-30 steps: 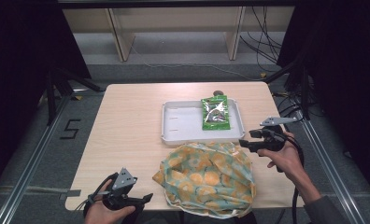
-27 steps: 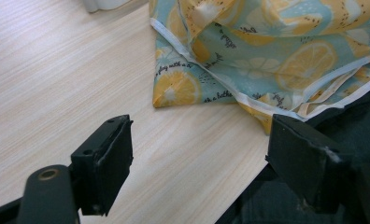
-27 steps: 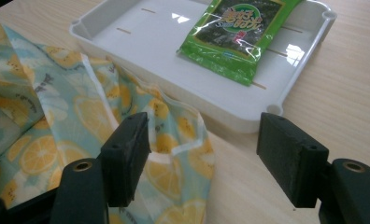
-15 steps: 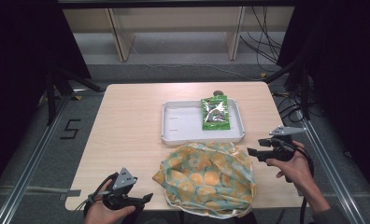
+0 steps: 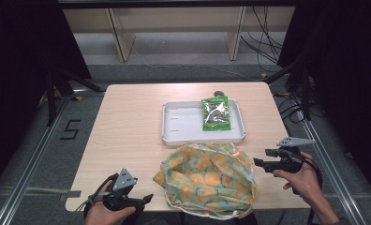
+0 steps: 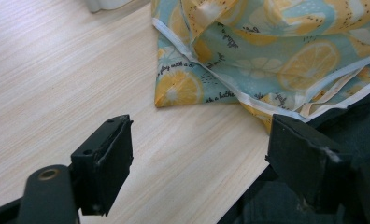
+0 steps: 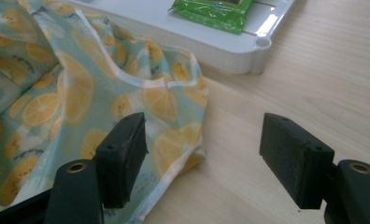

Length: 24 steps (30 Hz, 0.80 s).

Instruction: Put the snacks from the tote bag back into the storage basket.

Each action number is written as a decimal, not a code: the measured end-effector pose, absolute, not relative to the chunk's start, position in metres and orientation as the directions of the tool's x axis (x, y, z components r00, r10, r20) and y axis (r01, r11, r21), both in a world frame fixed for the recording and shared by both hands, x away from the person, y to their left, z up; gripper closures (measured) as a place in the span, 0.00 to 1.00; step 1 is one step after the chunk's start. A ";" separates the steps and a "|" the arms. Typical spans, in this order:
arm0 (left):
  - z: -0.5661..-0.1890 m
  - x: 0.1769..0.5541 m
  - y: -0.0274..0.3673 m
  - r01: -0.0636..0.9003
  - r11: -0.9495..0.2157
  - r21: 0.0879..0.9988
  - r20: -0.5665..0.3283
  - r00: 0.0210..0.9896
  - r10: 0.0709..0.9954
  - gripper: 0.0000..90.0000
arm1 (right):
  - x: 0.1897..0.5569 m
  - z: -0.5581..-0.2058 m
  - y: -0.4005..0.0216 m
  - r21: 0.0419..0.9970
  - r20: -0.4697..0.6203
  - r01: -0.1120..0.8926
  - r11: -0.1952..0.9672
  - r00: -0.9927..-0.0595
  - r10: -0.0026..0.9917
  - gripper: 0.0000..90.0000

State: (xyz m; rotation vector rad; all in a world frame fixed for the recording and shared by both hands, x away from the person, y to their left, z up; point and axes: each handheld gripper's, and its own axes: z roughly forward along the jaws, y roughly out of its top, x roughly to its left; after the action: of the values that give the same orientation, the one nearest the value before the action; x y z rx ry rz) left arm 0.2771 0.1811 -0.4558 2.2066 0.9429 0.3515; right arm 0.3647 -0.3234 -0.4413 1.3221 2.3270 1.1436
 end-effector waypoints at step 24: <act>-0.455 0.277 0.183 0.516 -0.506 0.691 -0.008 0.705 0.709 0.24 | 0.332 -0.453 -0.331 0.707 0.153 0.628 0.327 -0.587 0.795 0.33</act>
State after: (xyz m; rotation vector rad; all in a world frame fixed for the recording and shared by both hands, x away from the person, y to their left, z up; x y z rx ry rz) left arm 0.2772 0.1831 -0.4553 2.2231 0.9288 0.3624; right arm 0.3320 -0.3313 -0.4533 1.2948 2.3700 1.1080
